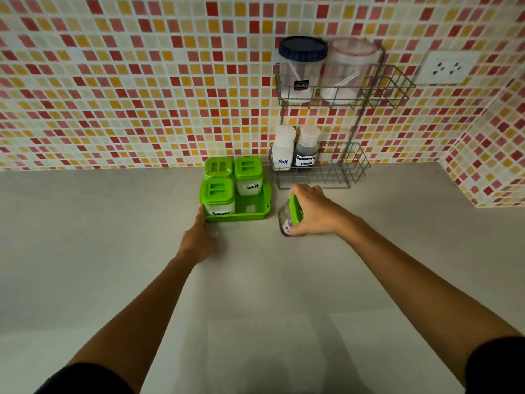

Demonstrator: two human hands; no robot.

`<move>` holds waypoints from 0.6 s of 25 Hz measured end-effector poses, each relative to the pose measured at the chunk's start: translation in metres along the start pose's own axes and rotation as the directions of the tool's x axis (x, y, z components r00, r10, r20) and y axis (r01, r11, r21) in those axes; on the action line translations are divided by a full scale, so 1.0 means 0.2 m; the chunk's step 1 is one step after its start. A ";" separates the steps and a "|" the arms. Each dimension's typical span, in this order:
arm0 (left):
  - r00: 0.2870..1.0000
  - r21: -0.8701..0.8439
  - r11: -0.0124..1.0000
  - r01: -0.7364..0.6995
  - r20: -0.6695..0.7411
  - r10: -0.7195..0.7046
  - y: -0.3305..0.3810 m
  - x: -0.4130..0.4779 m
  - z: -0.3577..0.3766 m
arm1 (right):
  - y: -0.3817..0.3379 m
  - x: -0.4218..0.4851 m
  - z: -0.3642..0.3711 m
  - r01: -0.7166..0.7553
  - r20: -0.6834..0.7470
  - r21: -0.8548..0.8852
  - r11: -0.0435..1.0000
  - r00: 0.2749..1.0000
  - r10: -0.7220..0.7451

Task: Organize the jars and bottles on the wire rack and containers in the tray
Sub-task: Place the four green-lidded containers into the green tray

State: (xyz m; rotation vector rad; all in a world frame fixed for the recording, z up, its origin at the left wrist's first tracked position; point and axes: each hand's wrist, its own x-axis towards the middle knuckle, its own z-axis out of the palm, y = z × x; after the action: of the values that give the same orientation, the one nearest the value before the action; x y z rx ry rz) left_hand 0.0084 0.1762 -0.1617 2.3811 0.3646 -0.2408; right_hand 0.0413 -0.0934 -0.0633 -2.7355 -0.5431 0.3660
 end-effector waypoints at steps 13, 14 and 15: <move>1.000 -0.087 0.996 0.014 -0.015 -0.016 -0.01 -0.01 -0.02 | -0.30 0.61 0.10 0.099 -0.032 -0.073 0.992 0.994 -0.101; 1.000 -0.092 0.996 0.012 -0.012 -0.013 -0.01 -0.01 -0.02 | -0.31 0.62 0.11 0.101 -0.042 -0.069 0.992 0.994 -0.104; 1.000 -0.097 0.995 0.009 -0.009 -0.010 -0.01 -0.01 -0.02 | -0.31 0.62 0.12 0.099 -0.055 -0.051 0.994 0.993 -0.102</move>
State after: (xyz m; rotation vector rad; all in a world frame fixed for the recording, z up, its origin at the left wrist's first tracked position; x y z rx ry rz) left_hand 0.0054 0.1803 -0.1590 2.2862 0.3840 -0.2120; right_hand 0.1255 0.0175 -0.0860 -2.7415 -0.6797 0.2511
